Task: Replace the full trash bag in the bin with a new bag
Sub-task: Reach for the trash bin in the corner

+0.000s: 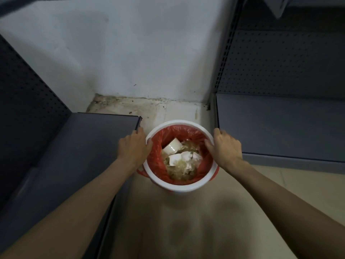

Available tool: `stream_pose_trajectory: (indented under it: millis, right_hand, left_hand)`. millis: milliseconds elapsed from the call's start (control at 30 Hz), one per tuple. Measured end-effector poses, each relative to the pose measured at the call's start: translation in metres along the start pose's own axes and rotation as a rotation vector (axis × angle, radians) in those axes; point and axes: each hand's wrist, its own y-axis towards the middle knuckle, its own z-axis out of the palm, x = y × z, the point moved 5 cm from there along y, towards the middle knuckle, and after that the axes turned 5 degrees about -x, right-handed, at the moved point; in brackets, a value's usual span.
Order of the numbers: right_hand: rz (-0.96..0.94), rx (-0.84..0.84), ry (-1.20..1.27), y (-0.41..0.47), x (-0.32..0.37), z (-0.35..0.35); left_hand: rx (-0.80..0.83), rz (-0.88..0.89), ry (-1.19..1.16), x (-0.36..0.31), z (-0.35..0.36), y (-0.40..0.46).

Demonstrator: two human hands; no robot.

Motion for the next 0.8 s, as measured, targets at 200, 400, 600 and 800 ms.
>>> stream_pose_trajectory:
  millis: [200, 400, 600, 800]
  right_hand:
    - [0.085, -0.045, 0.091, -0.001, -0.007, 0.029]
    - [0.174, -0.023, 0.188, -0.009, -0.008, 0.032]
    - [0.158, 0.002, 0.146, -0.005, -0.008, 0.03]
    - [0.13, 0.005, 0.122, -0.004, -0.004, 0.02]
  left_hand:
    - [0.007, -0.033, -0.124, 0.006, 0.035, -0.009]
    - [0.048, -0.119, -0.247, 0.001, 0.034, -0.018]
    - [0.153, -0.179, -0.299, -0.002, 0.029, -0.012]
    - [0.15, -0.172, -0.3, -0.006, 0.017, -0.008]
